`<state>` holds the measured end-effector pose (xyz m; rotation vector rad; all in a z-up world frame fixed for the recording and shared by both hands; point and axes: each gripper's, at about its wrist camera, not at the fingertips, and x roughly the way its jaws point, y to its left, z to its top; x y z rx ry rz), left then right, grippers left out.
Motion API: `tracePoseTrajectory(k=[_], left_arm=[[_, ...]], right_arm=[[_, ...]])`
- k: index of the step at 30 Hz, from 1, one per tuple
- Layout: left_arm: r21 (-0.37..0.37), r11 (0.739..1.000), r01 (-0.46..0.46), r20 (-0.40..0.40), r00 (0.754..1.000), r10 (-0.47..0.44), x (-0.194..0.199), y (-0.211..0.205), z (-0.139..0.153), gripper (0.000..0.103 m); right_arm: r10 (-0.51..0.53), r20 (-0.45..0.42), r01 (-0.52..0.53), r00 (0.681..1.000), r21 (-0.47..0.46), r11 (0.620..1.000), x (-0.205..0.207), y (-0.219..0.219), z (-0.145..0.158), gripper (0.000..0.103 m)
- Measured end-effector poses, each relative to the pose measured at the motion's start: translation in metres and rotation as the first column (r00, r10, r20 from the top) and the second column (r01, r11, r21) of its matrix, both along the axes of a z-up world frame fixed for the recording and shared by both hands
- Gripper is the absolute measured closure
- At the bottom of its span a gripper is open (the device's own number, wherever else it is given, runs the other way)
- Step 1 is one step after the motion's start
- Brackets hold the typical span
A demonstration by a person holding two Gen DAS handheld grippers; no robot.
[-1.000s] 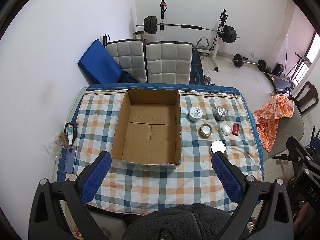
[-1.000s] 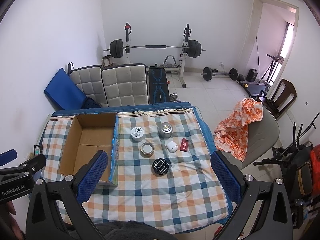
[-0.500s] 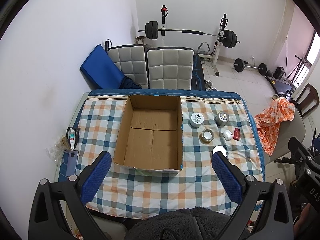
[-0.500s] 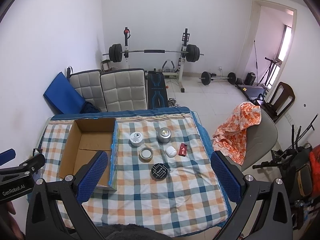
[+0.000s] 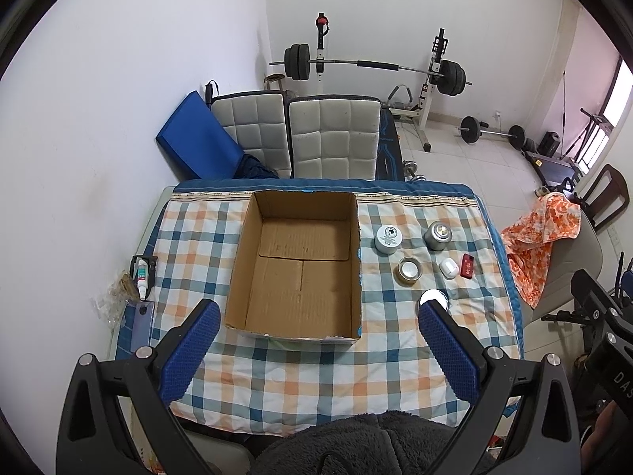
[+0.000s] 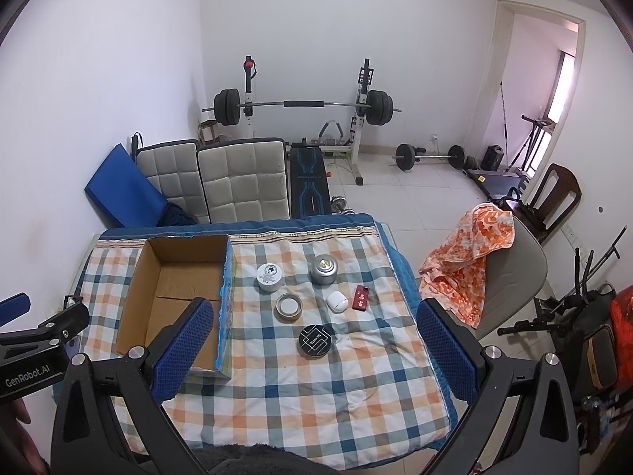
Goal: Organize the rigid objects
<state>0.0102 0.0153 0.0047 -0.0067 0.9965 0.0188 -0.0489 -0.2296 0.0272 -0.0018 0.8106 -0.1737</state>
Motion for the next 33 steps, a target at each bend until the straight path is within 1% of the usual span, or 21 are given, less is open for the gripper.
tracePoseTrajectory(k=[6,13,26,30,33], left_arm=[[-0.004,1.000,0.014,-0.006,1.000,-0.014,0.003,0.002,0.003,0.000],[-0.004,1.000,0.026,0.005,1.000,-0.026,0.004,0.002,0.008,0.000],[-0.013,1.000,0.027,0.014,1.000,-0.026,-0.001,0.001,0.007,0.000],[-0.026,0.999,0.028,-0.006,1.000,-0.028,0.006,0.005,-0.002,0.000],[-0.018,1.000,0.016,-0.034,0.999,-0.016,0.019,0.013,-0.017,0.000]], right_arm=[[-0.002,0.000,0.002,1.000,-0.003,1.000,0.000,0.001,0.001,0.000],[-0.020,0.006,0.020,1.000,0.000,1.000,0.000,0.000,0.008,0.000],[-0.012,0.015,0.012,1.000,-0.003,1.000,-0.001,0.002,0.013,0.000],[-0.019,0.005,0.019,1.000,0.003,1.000,0.000,0.001,0.010,0.000],[-0.038,-0.025,0.039,0.999,0.022,0.999,0.006,-0.006,-0.004,0.000]])
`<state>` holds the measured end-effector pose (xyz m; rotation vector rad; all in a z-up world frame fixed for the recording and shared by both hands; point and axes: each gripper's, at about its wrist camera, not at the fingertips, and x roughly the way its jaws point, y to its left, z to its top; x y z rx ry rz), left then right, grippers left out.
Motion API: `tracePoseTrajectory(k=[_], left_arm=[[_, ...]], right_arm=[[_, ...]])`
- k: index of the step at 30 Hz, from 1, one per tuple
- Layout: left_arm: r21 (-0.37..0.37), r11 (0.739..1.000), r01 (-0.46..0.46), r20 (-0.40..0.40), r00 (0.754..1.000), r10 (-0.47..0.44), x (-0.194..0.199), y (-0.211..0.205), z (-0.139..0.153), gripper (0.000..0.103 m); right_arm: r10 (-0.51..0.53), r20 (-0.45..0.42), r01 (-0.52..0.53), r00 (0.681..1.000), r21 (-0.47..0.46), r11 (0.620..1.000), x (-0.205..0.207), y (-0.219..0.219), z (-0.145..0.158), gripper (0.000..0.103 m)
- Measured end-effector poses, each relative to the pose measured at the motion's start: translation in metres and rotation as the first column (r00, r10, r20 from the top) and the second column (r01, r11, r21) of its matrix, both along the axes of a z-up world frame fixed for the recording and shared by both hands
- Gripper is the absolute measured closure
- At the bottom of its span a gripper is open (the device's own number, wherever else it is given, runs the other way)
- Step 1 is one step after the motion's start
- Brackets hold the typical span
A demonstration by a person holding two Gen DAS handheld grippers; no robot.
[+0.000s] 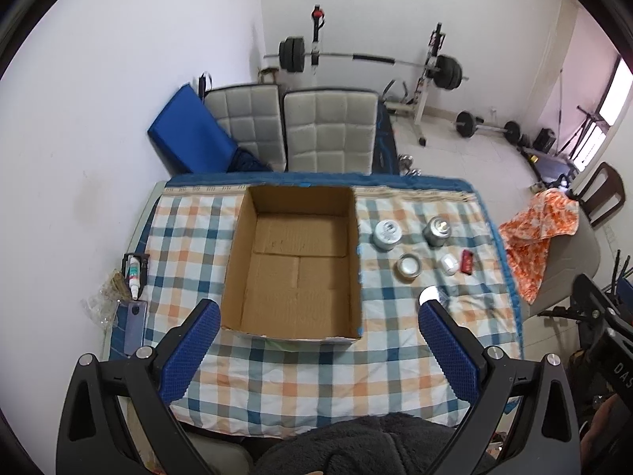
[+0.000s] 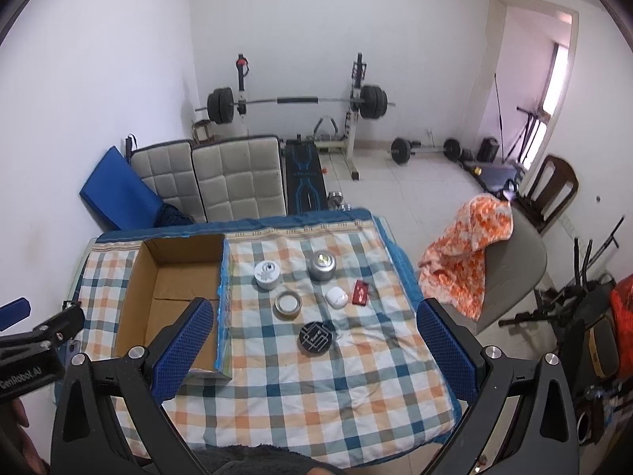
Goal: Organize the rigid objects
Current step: 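Move the right tool over the black Blank ME compact while the left tool grips the box wall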
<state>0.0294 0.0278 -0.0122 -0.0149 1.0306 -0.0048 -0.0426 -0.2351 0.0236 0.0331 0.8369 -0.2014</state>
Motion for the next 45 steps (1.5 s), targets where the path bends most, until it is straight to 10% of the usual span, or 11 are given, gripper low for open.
tracePoseTrajectory(k=[10,21,35,45], left_arm=[[0.067,0.994,-0.083,-0.164,0.982,0.093,0.060,0.057,-0.099,0.000],[0.094,0.989,-0.114,-0.404,0.903,0.142,0.119,0.122,-0.234,0.001],[0.065,0.996,-0.062,-0.636,0.766,0.090,0.143,0.142,-0.357,0.050],[0.022,0.997,-0.076,-0.681,0.729,0.071,0.130,0.145,-0.379,0.070]], right_arm=[[-0.054,-0.211,0.062,0.976,0.033,0.998,0.059,-0.027,-0.102,0.000],[-0.087,-0.443,0.124,0.892,0.055,0.991,0.136,-0.050,-0.260,0.000],[-0.097,-0.603,0.148,0.792,0.034,0.988,0.192,-0.056,-0.378,0.000],[-0.122,-0.666,0.186,0.736,0.026,0.982,0.213,-0.063,-0.428,0.000]])
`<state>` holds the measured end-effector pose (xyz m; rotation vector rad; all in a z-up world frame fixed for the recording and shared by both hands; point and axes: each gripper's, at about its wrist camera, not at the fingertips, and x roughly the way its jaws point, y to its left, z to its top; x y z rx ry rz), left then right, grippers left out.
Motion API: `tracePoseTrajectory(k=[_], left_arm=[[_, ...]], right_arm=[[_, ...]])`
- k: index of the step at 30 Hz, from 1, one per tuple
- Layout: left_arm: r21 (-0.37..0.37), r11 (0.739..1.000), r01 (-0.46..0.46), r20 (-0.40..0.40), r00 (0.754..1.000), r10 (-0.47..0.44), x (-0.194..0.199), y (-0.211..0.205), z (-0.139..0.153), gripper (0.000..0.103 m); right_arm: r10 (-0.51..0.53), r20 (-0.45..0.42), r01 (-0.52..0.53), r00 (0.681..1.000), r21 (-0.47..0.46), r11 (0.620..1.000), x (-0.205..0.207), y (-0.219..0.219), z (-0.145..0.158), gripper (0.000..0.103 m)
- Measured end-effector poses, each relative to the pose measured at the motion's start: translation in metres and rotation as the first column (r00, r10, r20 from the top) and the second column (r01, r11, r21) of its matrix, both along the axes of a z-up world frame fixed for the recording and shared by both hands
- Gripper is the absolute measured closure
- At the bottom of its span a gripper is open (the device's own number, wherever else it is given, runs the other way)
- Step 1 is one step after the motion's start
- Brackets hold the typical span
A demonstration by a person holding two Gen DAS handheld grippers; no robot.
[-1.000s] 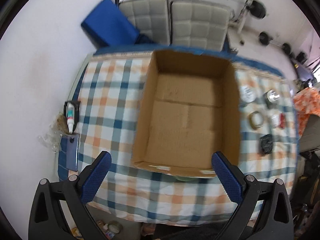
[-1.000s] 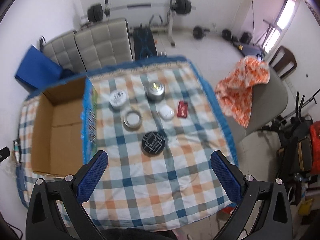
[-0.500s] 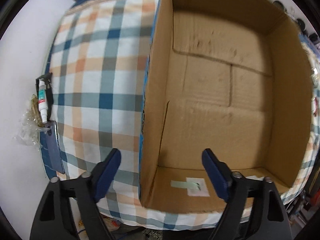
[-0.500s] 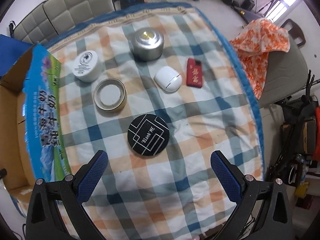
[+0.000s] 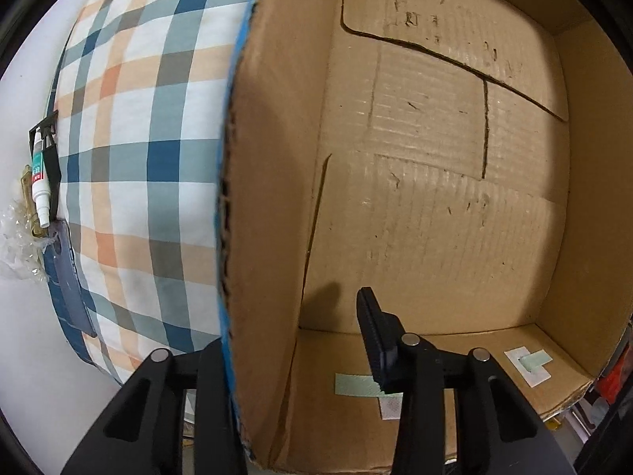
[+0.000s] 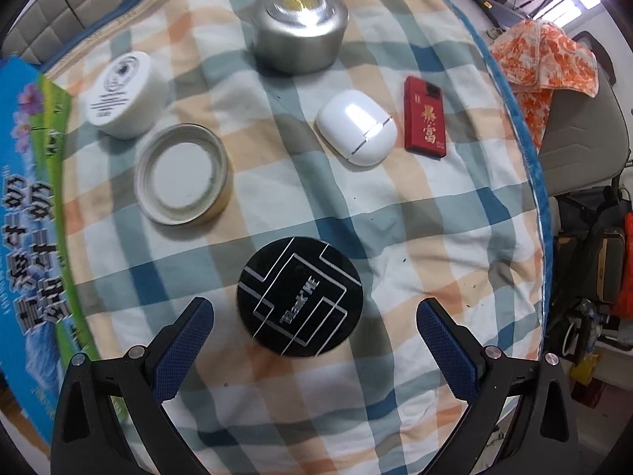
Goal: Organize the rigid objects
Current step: 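Move the right tool over the black Blank ME compact while the left tool grips the box wall, then close the right gripper on the black Blank ME compact and lift it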
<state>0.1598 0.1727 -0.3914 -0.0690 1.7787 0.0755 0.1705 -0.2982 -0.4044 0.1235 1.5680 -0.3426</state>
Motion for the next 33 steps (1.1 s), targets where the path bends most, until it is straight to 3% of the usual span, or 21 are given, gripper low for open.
tracePoseTrajectory(k=[2,10,14,21,33], left_arm=[[0.015,1.000,-0.007,0.000,1.000,0.007,-0.002,0.004,-0.002,0.077],[0.029,0.999,-0.021,0.000,1.000,0.021,-0.006,0.026,-0.008,0.089],[0.033,0.999,-0.028,0.001,1.000,0.028,-0.006,0.032,-0.012,0.092],[0.029,0.999,-0.039,0.005,0.999,0.039,-0.003,0.036,-0.019,0.094],[0.027,0.999,-0.040,0.010,0.999,0.040,-0.008,0.047,-0.014,0.095]], right_arm=[[-0.007,-0.023,0.007,1.000,-0.003,1.000,0.004,0.000,-0.011,0.000],[-0.056,-0.073,0.059,0.996,0.030,0.998,0.012,-0.001,-0.045,0.000],[-0.103,-0.079,0.109,0.992,0.073,0.991,0.012,-0.005,-0.053,0.008],[-0.130,-0.083,0.139,0.988,0.105,0.985,0.018,-0.005,-0.053,0.025],[-0.109,-0.080,0.118,0.991,0.115,0.986,0.020,-0.021,-0.035,0.025]])
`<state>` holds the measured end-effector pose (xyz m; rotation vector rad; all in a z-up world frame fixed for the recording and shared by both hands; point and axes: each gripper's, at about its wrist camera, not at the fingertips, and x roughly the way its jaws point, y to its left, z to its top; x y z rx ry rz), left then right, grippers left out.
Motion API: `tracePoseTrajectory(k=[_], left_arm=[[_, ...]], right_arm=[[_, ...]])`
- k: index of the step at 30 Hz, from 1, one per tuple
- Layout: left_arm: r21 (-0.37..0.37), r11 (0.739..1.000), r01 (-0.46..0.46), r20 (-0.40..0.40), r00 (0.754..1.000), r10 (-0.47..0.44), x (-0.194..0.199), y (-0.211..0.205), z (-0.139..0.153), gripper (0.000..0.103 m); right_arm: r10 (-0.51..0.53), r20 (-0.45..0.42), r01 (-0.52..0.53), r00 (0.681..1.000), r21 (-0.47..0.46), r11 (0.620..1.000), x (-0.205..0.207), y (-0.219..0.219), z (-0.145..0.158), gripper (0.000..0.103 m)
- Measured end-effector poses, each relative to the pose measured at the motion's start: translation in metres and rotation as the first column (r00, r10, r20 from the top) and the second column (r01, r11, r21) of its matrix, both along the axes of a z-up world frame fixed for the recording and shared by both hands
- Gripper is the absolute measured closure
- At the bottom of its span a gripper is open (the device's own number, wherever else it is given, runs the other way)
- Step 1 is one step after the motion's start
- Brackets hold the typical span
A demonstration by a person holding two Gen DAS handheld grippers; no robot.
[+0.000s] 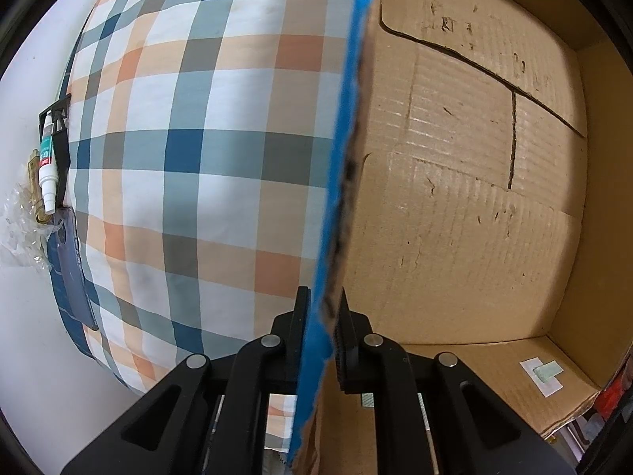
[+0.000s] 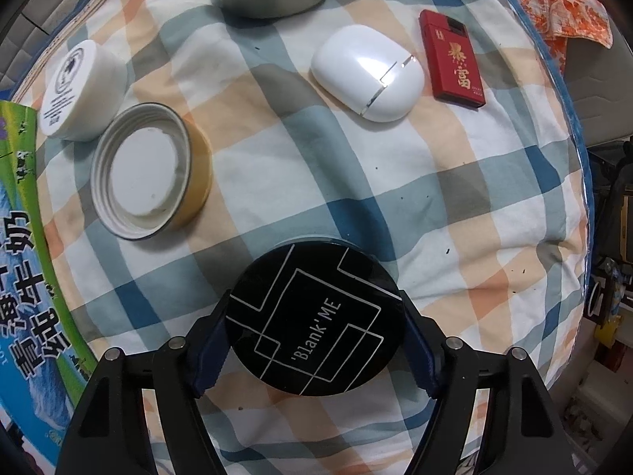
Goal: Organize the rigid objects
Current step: 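Close the right gripper on the black Blank ME compact and lift it, then carry the compact into the box and open the right gripper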
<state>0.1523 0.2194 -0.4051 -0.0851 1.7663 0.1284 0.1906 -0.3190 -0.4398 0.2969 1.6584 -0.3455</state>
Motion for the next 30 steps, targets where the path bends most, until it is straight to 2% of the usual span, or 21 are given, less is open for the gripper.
tracePoseTrajectory(k=[12,16,24,30], left_arm=[[-0.001,1.000,-0.011,0.010,1.000,0.011,-0.006,-0.008,0.008,0.095],[0.000,1.000,-0.007,0.012,1.000,0.007,-0.006,-0.008,0.009,0.095],[-0.001,1.000,-0.007,0.018,1.000,0.007,-0.008,-0.010,0.013,0.095],[-0.009,1.000,-0.008,0.024,1.000,0.008,-0.010,-0.009,0.017,0.095]], right_arm=[[0.006,0.042,-0.006,0.999,0.019,1.000,-0.002,0.000,0.052,0.025],[-0.009,0.058,0.005,0.998,0.075,0.997,-0.004,-0.002,0.073,0.025],[0.080,0.155,-0.104,0.985,0.157,0.982,0.003,0.042,0.142,0.025],[0.184,0.263,-0.243,0.947,0.211,0.947,0.027,0.109,0.208,0.025]])
